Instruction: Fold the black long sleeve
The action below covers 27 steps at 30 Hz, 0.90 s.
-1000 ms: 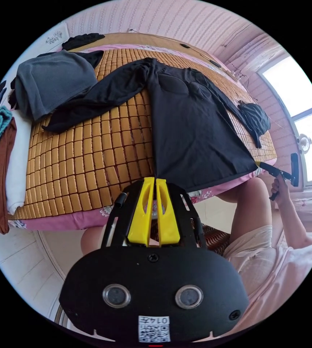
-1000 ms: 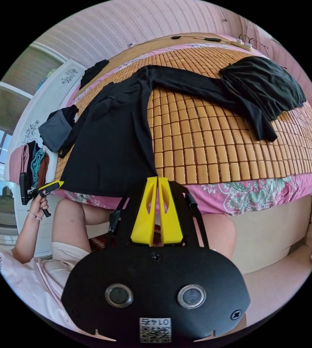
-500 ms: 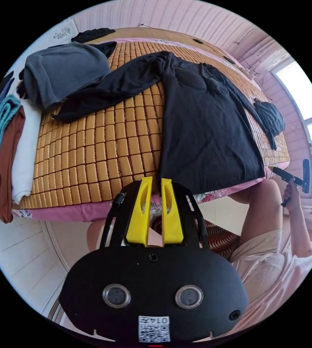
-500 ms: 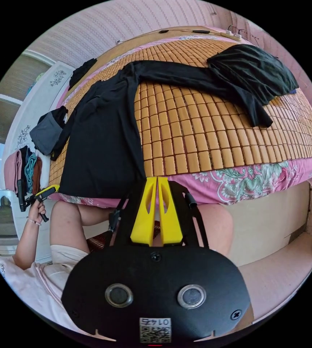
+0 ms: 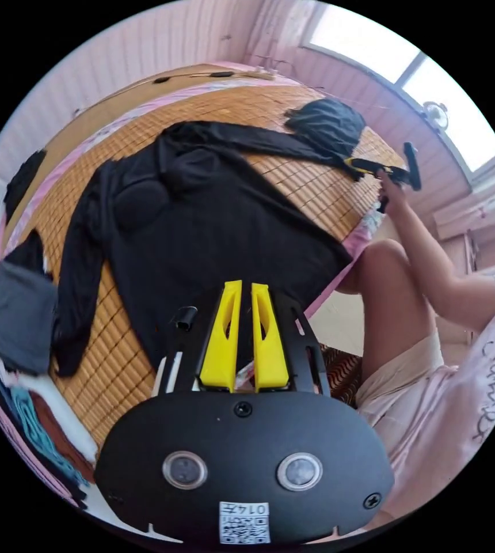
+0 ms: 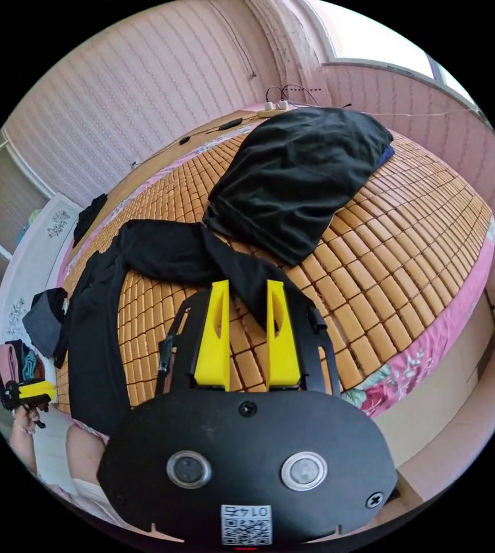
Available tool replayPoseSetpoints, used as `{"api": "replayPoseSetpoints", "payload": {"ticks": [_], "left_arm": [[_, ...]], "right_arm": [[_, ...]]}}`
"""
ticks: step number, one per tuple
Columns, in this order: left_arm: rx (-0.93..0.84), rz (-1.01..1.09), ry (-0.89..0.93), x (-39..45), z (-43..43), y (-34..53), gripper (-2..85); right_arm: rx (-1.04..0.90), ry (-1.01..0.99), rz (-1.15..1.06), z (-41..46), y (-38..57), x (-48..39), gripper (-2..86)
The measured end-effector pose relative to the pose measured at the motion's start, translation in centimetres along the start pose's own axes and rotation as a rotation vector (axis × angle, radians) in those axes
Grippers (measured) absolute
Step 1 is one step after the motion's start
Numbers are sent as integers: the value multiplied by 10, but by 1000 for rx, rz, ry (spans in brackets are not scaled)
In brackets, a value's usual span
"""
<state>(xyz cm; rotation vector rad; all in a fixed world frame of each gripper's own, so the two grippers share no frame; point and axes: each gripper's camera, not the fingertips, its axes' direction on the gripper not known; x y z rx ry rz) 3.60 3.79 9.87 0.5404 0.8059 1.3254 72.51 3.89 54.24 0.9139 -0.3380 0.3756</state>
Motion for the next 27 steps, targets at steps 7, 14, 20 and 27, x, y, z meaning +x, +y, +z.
{"api": "replayPoseSetpoints", "payload": {"ticks": [7,14,20,27], "left_arm": [[92,370,36,88,47,-122,46],[161,463,190,136,102,-185,48],[142,525,195,179,146,-222,65],[111,656,102,247,198,-260,84]], "right_arm": [[-53,-63,-69,-10,-9,51,4],[145,-254,116,-80,2,139,3],[37,-140,300,-55,0,177,3],[50,-60,303,-48,-8,182,2]]}}
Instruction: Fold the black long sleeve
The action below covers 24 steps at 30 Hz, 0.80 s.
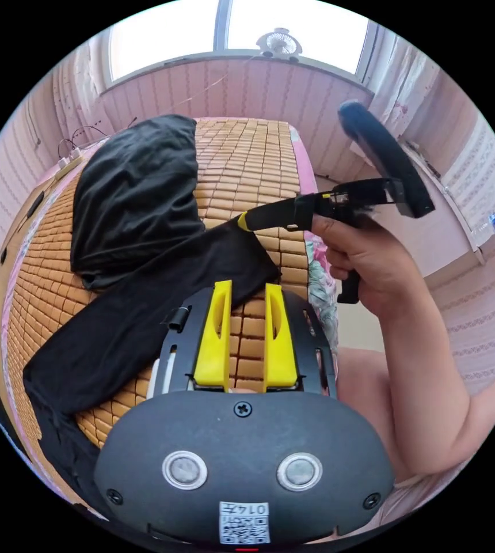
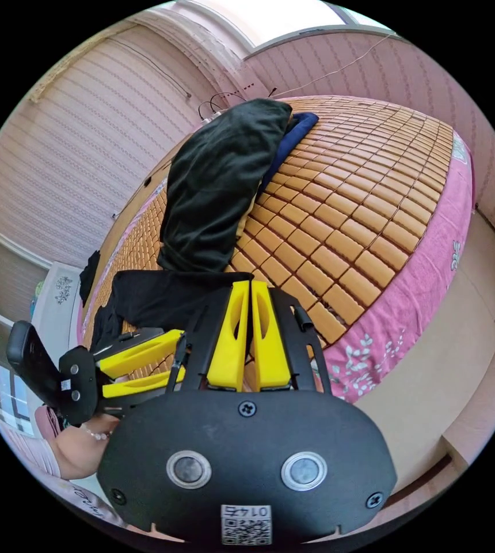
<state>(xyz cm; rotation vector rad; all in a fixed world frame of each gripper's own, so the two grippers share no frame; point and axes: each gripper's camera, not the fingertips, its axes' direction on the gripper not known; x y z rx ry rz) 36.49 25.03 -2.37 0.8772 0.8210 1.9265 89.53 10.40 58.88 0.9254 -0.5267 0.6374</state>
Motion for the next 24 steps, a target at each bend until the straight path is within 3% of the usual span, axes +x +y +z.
{"api": "replayPoseSetpoints", "payload": {"ticks": [7,19,24], "left_arm": [[-38,4,117,-9,21,-18,5],[30,-54,262,-21,19,6,60],[113,-185,136,-45,-13,40,55]], "right_arm": [[47,51,23,6,-3,-1,1],[97,262,89,27,4,-20,1],[181,227,162,25,17,-21,1]]}}
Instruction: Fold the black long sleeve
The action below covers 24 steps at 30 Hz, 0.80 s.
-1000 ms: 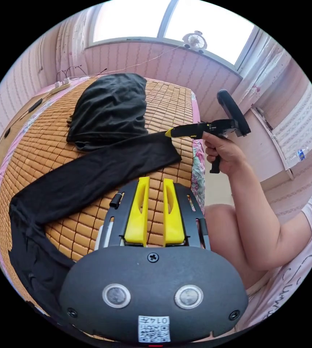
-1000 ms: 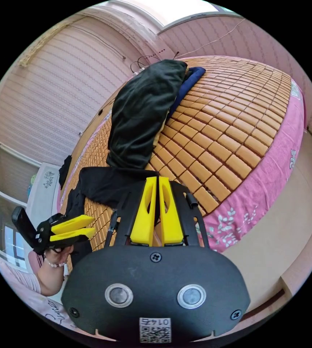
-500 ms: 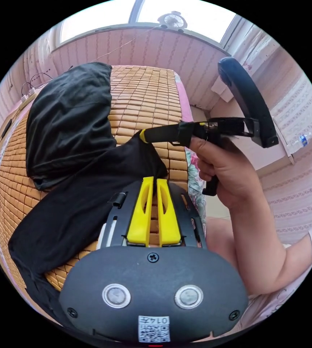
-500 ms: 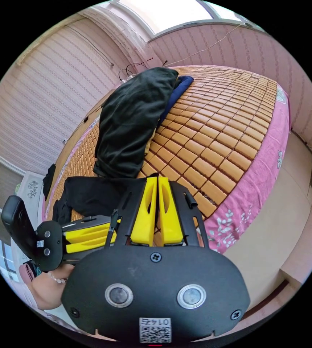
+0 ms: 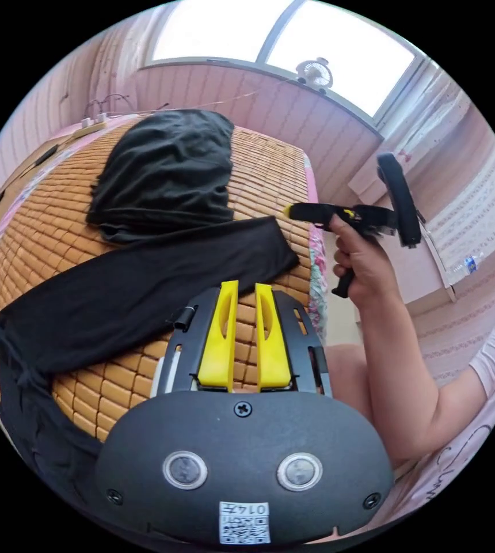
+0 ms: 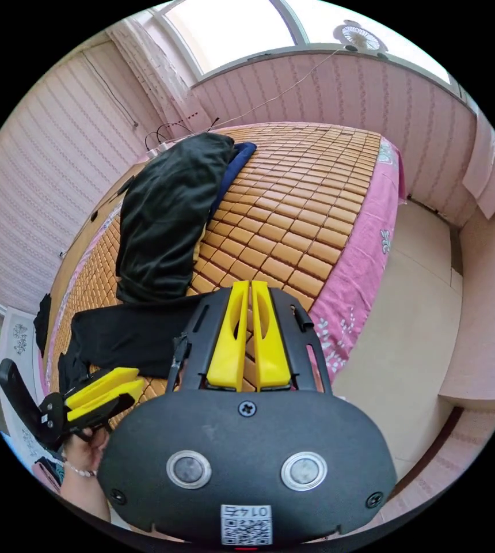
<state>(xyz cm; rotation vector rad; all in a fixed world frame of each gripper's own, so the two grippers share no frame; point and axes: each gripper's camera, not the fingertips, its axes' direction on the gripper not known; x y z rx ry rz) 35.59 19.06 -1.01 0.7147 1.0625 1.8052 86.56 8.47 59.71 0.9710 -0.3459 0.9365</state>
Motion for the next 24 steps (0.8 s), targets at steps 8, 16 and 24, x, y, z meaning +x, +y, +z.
{"api": "replayPoseSetpoints", "payload": {"ticks": [8,16,24], "left_arm": [[-73,-105,-217,-22,-5,20,34],[58,-206,-116,-21,-60,60,59],[9,-325,-304,10,-184,188,60]], "right_arm": [[-192,-41,-171,49,22,-51,-5],[12,-51,-156,35,58,-76,-6],[70,-215,-257,57,111,-132,-1]]}}
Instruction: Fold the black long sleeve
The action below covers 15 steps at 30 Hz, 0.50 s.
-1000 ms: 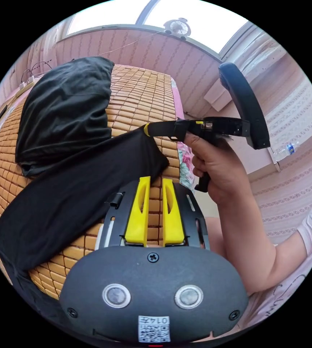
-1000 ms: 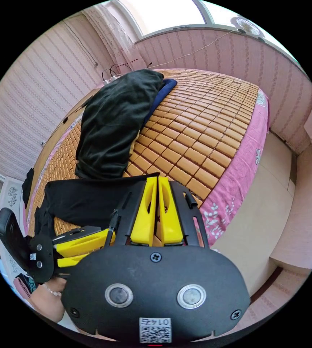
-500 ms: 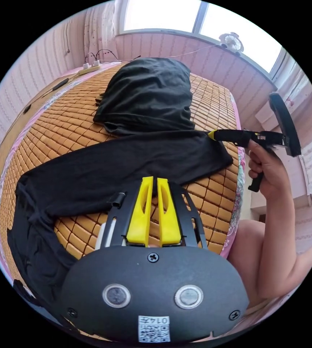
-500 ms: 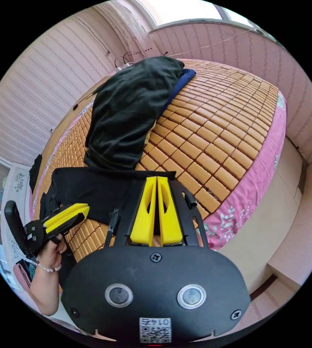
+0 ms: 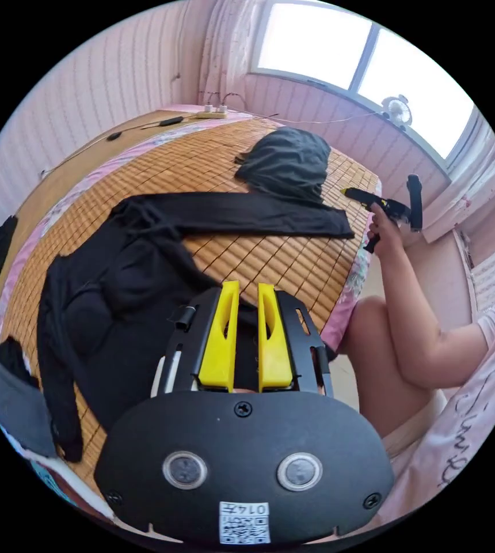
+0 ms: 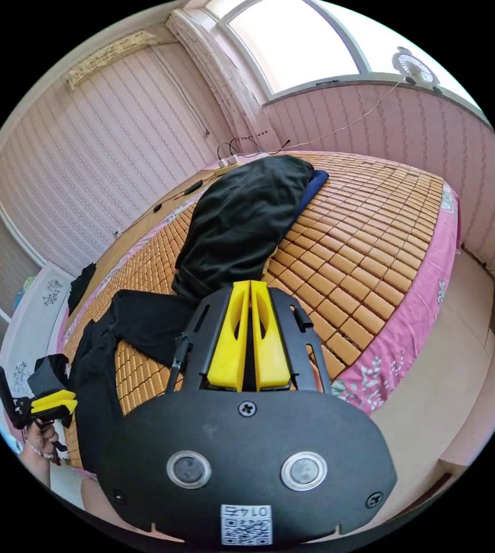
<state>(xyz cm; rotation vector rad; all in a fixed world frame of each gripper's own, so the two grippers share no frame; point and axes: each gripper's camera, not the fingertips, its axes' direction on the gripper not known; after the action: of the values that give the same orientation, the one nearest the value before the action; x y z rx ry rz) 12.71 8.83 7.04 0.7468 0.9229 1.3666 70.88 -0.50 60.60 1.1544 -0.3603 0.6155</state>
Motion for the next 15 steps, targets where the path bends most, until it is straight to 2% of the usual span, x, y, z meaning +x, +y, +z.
{"api": "replayPoseSetpoints", "payload": {"ticks": [6,12,14,15], "left_arm": [[-41,-301,-176,-50,-86,144,60],[39,-587,-274,-89,-144,272,62],[90,-681,-304,-105,-161,310,64],[110,-704,-308,-110,-166,319,64]], "right_arm": [[10,-23,-342,20,43,-102,4],[-191,-294,-635,51,112,-238,35],[-298,-487,-734,61,154,-300,40],[-326,-514,-765,63,164,-316,41]]}}
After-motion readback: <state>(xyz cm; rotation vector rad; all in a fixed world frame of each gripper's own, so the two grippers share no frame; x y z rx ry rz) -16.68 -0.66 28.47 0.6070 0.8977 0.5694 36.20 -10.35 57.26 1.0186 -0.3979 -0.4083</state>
